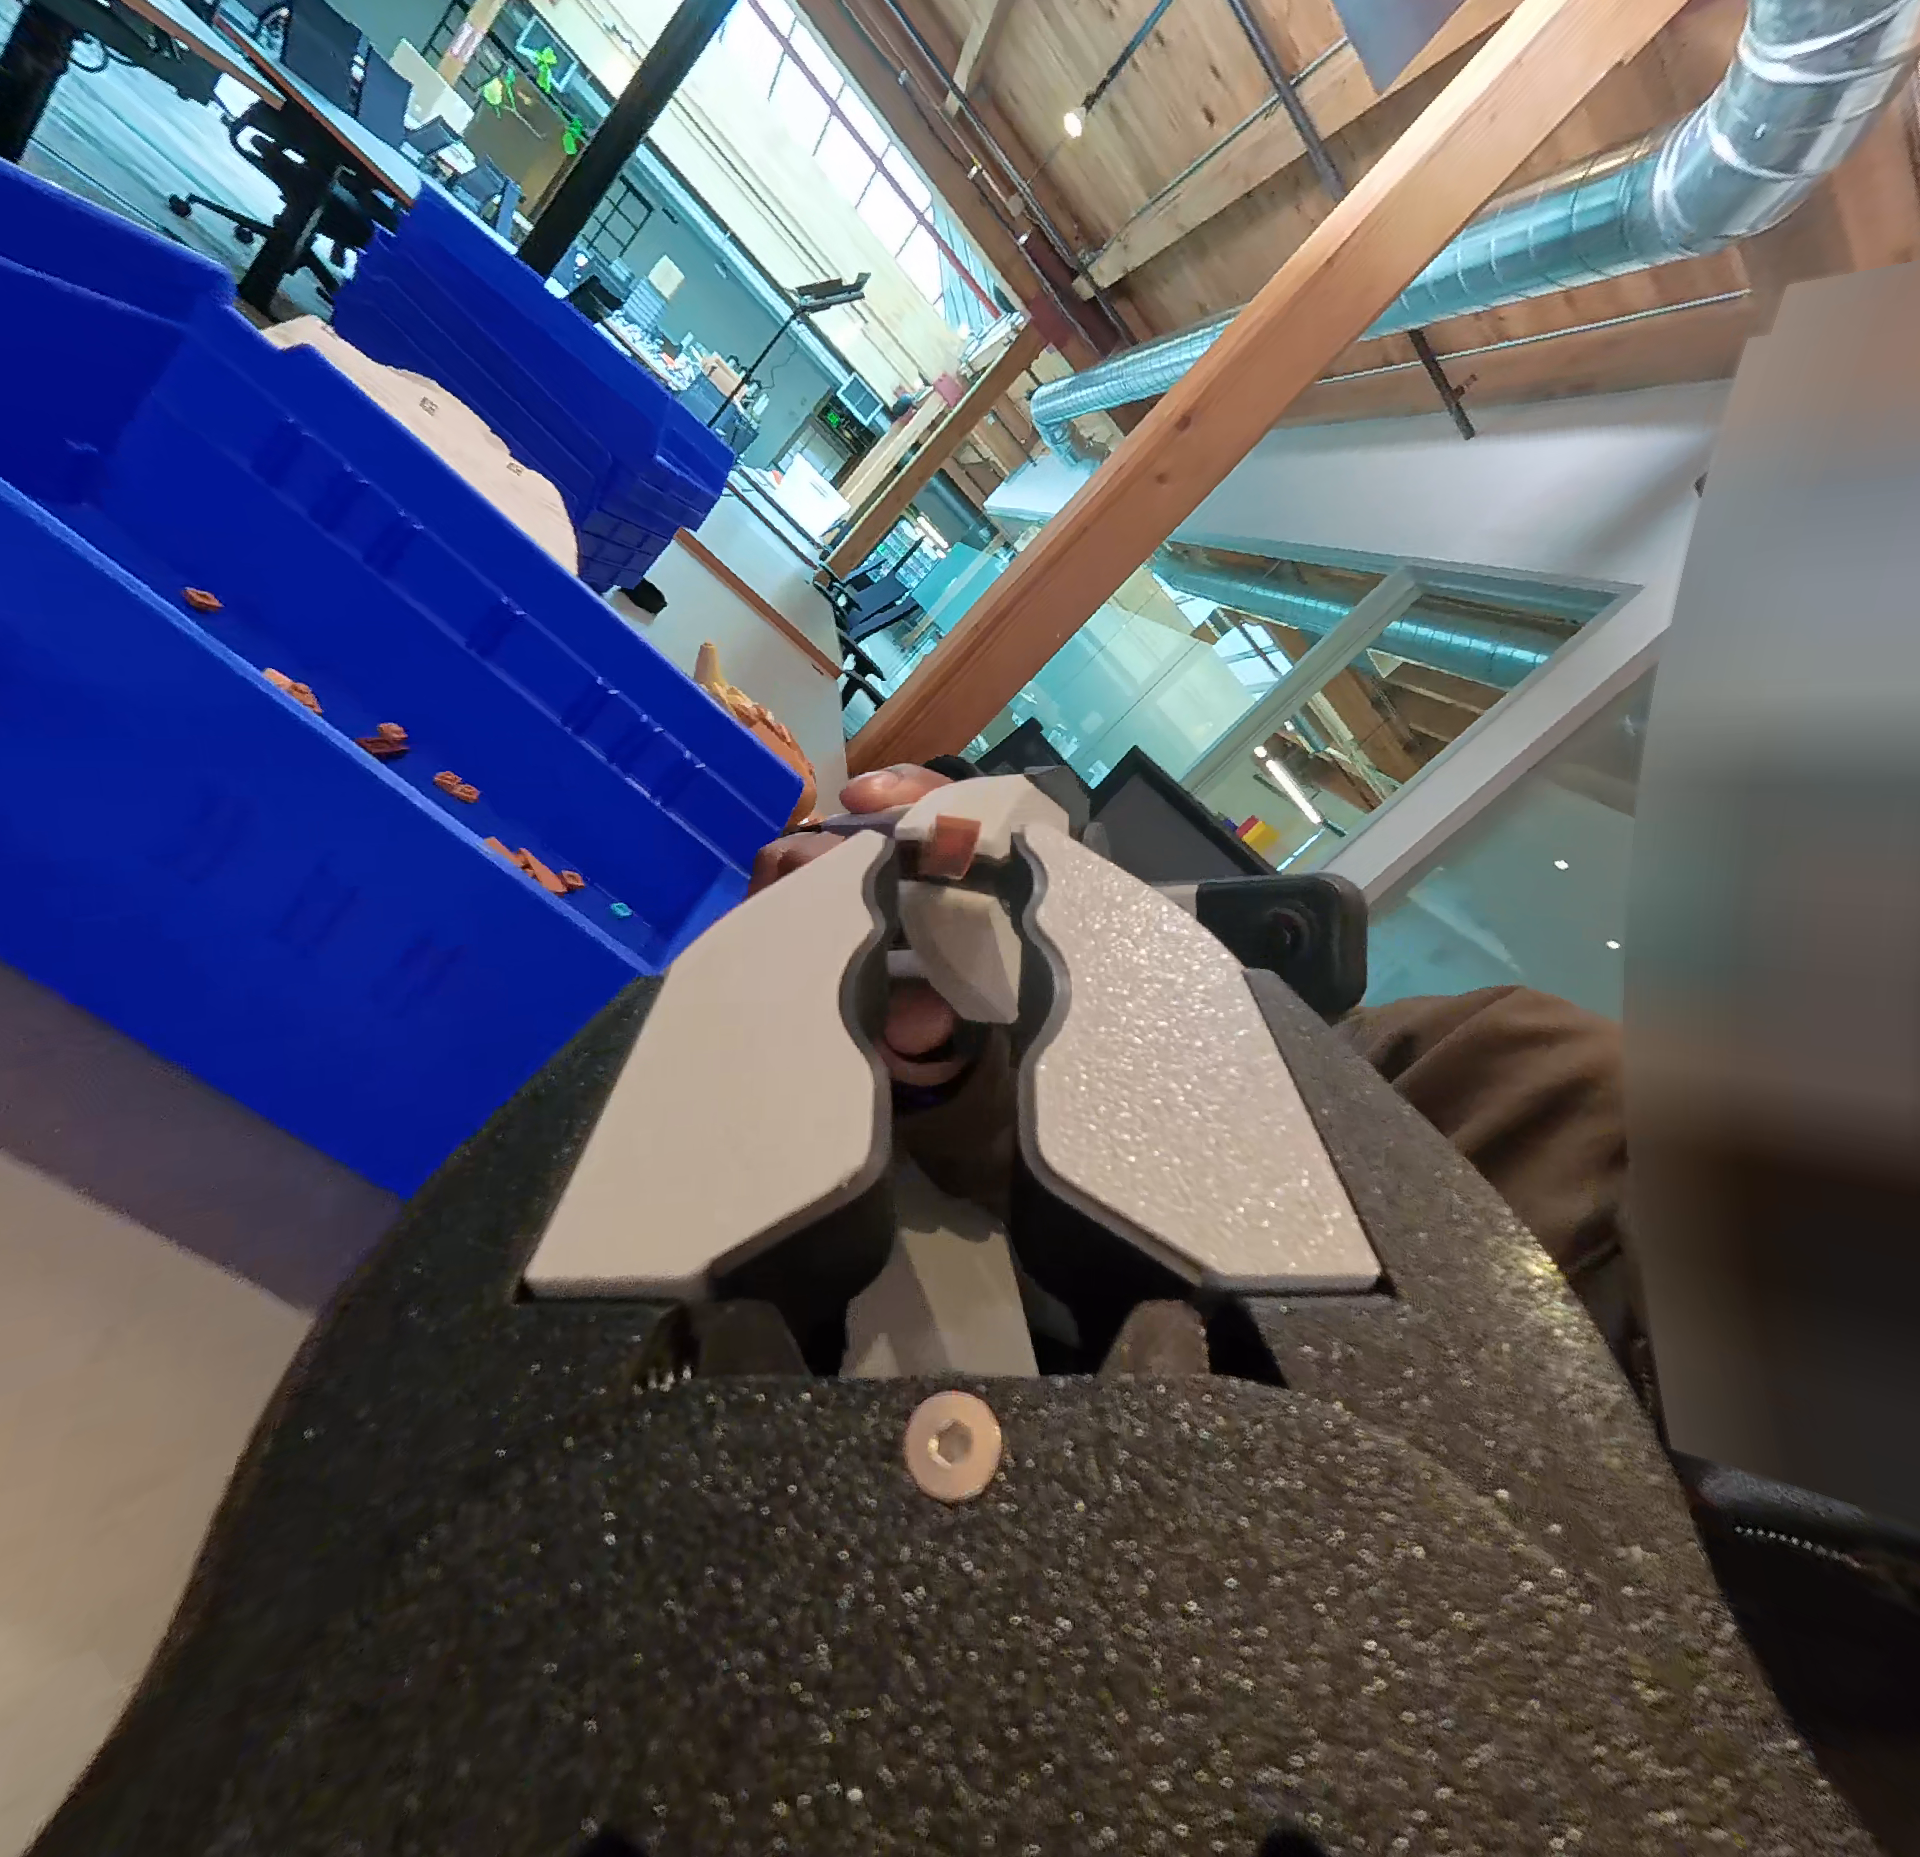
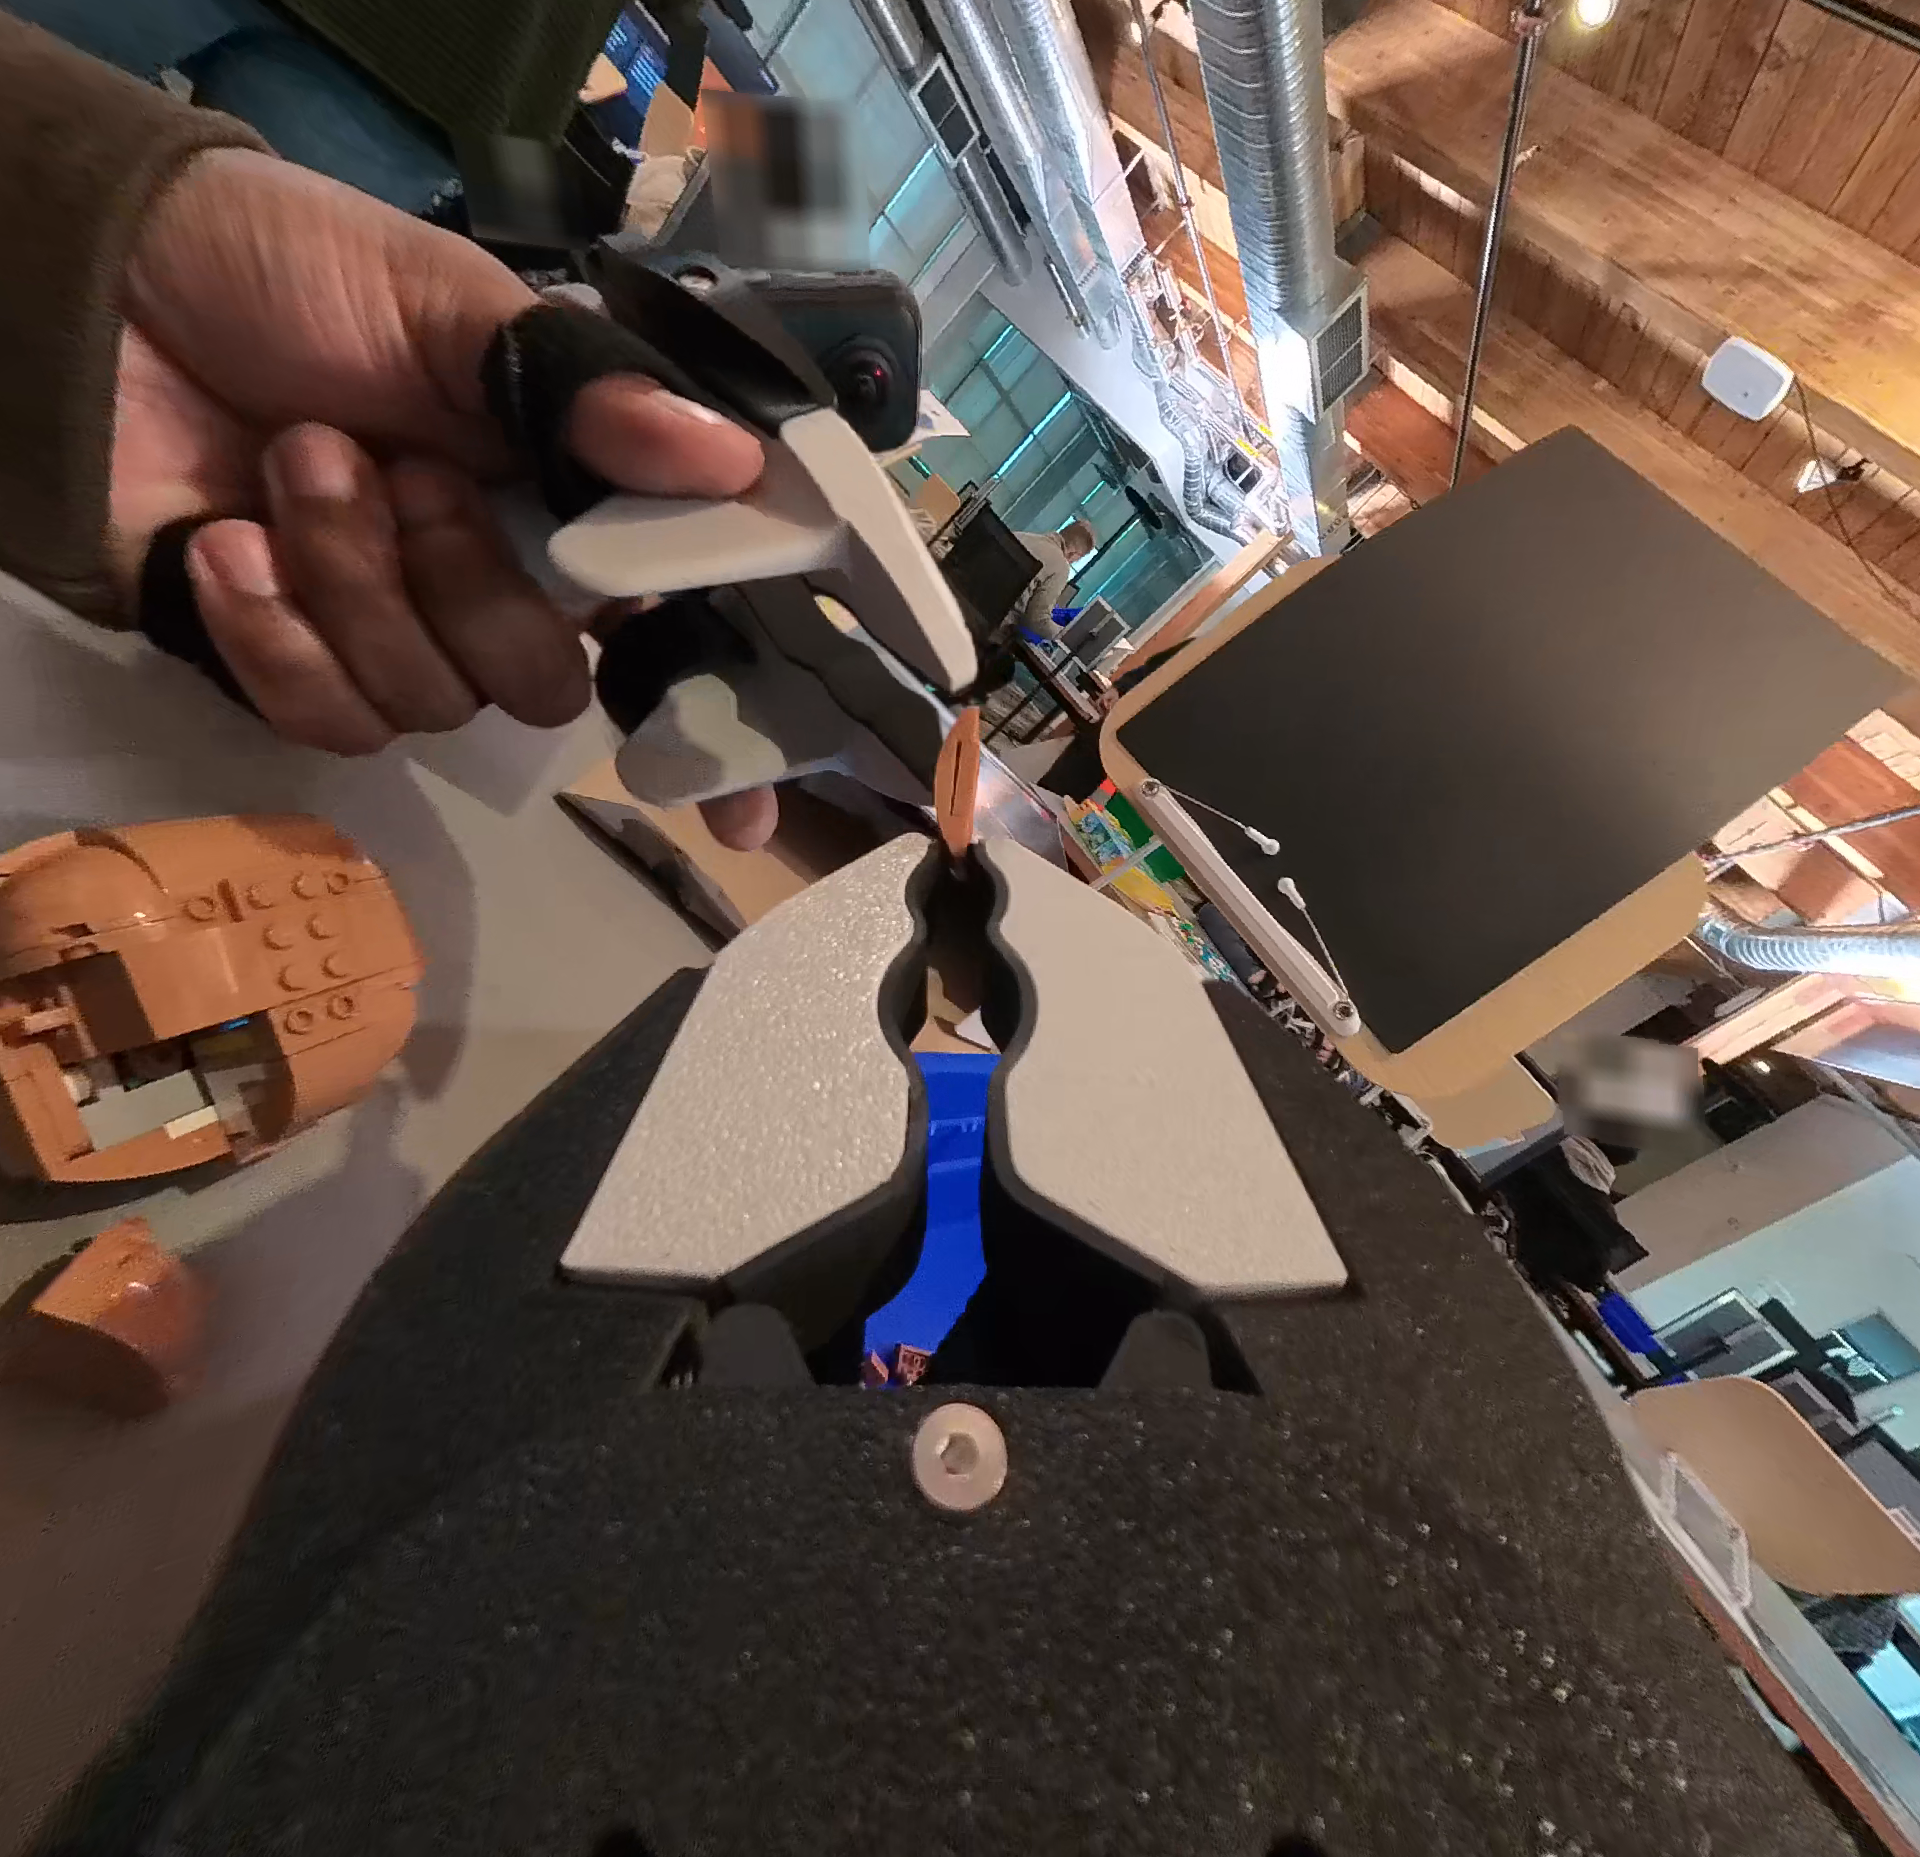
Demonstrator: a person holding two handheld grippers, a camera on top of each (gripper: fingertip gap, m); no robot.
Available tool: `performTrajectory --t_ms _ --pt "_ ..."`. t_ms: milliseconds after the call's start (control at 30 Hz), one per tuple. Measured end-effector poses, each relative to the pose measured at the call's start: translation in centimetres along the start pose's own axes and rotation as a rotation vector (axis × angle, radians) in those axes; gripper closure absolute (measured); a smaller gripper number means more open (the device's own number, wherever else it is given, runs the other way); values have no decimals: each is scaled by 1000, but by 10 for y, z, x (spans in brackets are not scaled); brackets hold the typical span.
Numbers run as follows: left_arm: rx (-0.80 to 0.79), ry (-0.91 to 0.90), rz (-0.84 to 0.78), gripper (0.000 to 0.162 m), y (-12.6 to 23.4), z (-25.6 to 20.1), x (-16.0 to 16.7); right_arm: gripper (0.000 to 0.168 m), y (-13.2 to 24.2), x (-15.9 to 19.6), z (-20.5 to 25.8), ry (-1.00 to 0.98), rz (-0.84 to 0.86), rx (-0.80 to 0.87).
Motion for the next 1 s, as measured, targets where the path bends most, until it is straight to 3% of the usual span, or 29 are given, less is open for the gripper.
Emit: performTrajectory --t_ms 233,500,667,833,1000 --pt "-46 -104 93 132 12 1 -3 165 0 -1 9 25 -26 -67" --pt "-27 -272 337 130 18 -11 13 165 2 -2 29 106 -41 -211" --pt "-107 -428 514 130 28 -9 25 165 3 0 41 148 -36 -300" --pt "-89 -540 605 141 31 -15 35 165 4 1 52 189 -34 -361" --pt "-83 -522 663 147 29 -14 44 165 4 3 59 234 -21 -384"
Point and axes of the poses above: each gripper's, where its closed fingertips meet, y back along the fingers, x out of its underside, z = x × y across the jaws, the point moved 4 cm from there along y, back along the fingers, and after that the axes turned 6 degrees about -y, right-handed, at the moved point
